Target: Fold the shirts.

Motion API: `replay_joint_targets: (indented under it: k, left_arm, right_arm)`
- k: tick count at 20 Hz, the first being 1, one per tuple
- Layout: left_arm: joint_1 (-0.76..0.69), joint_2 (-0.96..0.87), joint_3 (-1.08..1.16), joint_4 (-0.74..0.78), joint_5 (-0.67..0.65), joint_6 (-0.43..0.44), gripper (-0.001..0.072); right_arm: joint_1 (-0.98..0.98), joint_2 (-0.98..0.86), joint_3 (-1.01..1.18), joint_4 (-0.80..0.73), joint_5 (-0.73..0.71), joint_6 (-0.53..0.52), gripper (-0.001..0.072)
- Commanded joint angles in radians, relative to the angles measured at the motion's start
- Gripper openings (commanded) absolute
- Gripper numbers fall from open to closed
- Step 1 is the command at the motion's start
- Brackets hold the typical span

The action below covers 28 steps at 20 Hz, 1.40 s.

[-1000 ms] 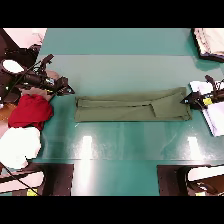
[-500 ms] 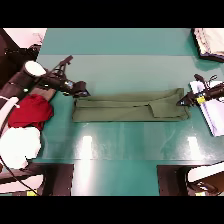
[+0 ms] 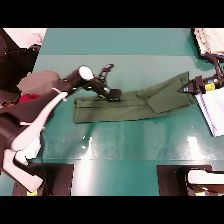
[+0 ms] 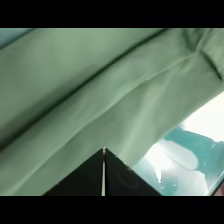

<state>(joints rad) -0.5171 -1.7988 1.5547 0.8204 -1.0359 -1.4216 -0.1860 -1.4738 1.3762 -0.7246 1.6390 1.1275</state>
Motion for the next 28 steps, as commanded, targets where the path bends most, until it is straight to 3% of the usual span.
replay_joint_targets:
  k: [1, 9, 14, 18, 22, 28]
  left_arm:
    - [-0.083, -0.146, 0.162, -0.003, 0.004, -0.024, 0.0021]
    - [-0.085, -0.192, 0.188, 0.045, 0.026, -0.064, 0.0021]
    - [-0.085, -0.177, 0.189, 0.079, -0.018, -0.063, 0.0021]
    - [-0.071, -0.097, 0.192, 0.231, -0.061, -0.064, 0.0021]
    - [0.051, 0.019, 0.197, 0.302, -0.153, -0.062, 0.0021]
    - [0.341, 0.272, 0.199, 0.332, -0.207, -0.037, 0.0022]
  right_arm:
    - [0.117, 0.066, 0.064, 0.072, 0.023, 0.076, 0.002]
    - [0.422, -0.013, 0.395, 0.065, 0.023, 0.15, 0.002]
    - [0.535, -0.075, 0.552, -0.156, 0.044, 0.193, 0.002]
    - [0.559, -0.078, 0.589, -0.174, 0.058, 0.194, 0.002]
    - [0.615, -0.079, 0.552, -0.159, 0.021, 0.192, 0.002]
    - [0.874, -0.188, 0.505, -0.158, -0.205, 0.148, 0.0025]
